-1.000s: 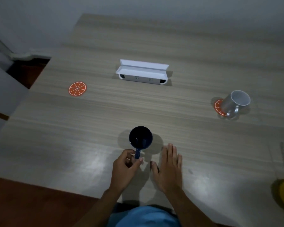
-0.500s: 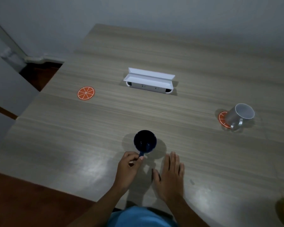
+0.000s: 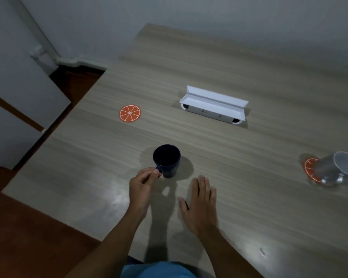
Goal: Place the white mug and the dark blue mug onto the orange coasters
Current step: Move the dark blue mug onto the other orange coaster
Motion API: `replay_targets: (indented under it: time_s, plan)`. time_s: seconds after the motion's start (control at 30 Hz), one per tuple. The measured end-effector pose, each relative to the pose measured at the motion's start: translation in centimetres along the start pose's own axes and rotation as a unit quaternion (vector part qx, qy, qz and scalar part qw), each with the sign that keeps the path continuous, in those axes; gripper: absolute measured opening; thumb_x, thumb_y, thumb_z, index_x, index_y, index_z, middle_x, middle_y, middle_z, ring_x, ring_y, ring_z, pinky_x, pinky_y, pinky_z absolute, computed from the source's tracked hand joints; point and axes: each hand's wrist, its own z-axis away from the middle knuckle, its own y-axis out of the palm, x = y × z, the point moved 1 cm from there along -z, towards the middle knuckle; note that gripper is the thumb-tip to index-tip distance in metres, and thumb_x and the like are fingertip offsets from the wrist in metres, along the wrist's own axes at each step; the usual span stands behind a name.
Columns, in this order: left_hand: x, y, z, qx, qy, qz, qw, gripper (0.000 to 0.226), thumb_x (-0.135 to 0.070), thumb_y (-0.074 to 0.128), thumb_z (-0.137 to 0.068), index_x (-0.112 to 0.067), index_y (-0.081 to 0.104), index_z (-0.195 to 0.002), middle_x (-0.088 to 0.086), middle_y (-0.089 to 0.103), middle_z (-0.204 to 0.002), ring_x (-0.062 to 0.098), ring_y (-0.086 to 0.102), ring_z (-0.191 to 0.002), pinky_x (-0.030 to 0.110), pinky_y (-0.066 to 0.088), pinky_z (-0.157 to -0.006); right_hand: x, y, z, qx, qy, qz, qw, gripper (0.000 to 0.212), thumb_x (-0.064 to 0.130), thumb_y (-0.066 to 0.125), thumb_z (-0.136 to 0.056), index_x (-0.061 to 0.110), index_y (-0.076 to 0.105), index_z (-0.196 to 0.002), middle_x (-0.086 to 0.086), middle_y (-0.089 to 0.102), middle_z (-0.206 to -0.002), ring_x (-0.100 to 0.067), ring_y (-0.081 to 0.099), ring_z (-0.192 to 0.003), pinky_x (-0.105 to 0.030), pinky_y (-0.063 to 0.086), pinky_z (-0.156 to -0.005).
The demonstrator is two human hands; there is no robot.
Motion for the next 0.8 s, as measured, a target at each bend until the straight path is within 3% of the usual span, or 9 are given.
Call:
replay_targets:
  time_s: [0.13, 0.33, 0.57, 0.8]
  plan:
    - [-1.8, -2.6, -5.2, -0.057, 0.006, 0.025, 0.998, 0.026, -0.011, 0.072, -0.091, -0.032, 0.082, -0.080, 0.008, 0.077, -0.105, 0.015, 0.074, -0.093, 0.030, 0.057, -0.088, 4.3, 0.6, -4.4, 0.001, -0.019, 0.009, 1.000, 0.088, 0.067, 0.020, -0.095, 0.011, 0.010, -0.162, -0.015, 0.007, -0.172, -0.033, 0.001, -0.159, -0.055, 0.002, -0.128]
    - [-4.8, -5.4, -13.9, -0.112, 0.021, 0.059, 0.992, 0.013, -0.008, 0.071, -0.091, -0.019, 0.078, -0.087, 0.024, 0.073, -0.113, 0.020, 0.072, -0.095, 0.033, 0.056, -0.092, 7.0, 1.3, -6.6, -0.028, 0.017, 0.020, 0.999, 0.085, 0.068, 0.031, -0.093, 0.013, 0.026, -0.158, -0.014, 0.027, -0.167, -0.034, 0.018, -0.157, -0.059, 0.016, -0.125]
    - [-6.1, -5.6, -21.4, -0.119, 0.023, 0.064, 0.991, 0.023, -0.007, 0.070, -0.091, -0.026, 0.078, -0.081, 0.014, 0.076, -0.101, 0.017, 0.073, -0.093, 0.031, 0.057, -0.092, 7.0, 1.8, -7.0, -0.051, 0.032, 0.016, 0.998, 0.083, 0.067, 0.044, -0.088, 0.016, 0.033, -0.153, -0.009, 0.036, -0.163, -0.031, 0.024, -0.154, -0.059, 0.022, -0.124]
    - [-5.8, -4.9, -24.8, -0.136, 0.030, 0.051, 0.989, 0.015, -0.007, 0.071, -0.090, -0.020, 0.077, -0.094, 0.022, 0.074, -0.114, 0.031, 0.072, -0.108, 0.038, 0.058, -0.097, 6.7, 2.0, -7.1, -0.057, 0.036, 0.008, 0.998, 0.081, 0.066, 0.047, -0.088, 0.018, 0.037, -0.152, -0.006, 0.036, -0.164, -0.028, 0.023, -0.155, -0.057, 0.019, -0.125]
